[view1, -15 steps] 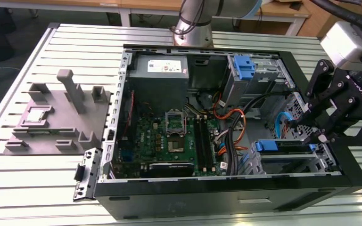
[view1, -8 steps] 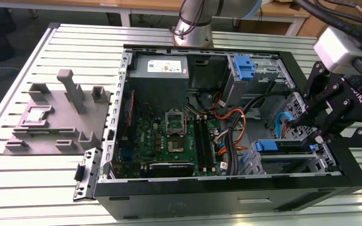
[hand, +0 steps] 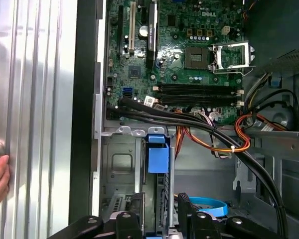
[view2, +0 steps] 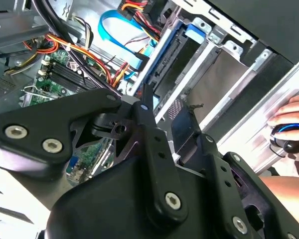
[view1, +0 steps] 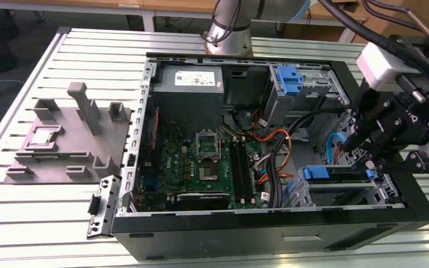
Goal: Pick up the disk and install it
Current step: 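Insert the disk into the insertion slot, then insert the first disk wire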
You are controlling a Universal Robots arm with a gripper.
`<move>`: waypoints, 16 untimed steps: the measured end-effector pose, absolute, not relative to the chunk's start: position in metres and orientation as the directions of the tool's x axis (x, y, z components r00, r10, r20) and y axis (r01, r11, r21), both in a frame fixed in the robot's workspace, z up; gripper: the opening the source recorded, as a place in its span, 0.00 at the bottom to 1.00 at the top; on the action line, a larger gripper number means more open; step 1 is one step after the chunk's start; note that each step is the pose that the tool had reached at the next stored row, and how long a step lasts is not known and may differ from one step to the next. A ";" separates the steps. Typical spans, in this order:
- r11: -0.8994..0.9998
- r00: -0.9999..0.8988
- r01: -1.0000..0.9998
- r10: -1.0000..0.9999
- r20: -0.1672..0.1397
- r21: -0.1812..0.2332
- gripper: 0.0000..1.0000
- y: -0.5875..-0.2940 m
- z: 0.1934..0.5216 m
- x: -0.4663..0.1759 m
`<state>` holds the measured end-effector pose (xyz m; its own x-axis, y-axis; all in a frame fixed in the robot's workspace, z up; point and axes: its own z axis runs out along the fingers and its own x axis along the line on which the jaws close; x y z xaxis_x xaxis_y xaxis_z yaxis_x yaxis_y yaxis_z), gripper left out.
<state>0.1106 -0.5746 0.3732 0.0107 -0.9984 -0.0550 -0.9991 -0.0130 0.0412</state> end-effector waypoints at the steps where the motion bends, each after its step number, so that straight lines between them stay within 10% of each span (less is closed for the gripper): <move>1: -0.013 0.011 -0.999 -0.998 -0.055 0.038 0.42 -0.574 0.372 0.110; 16: -0.014 0.013 -1.000 -0.998 -0.055 0.025 0.42 -0.574 0.368 0.108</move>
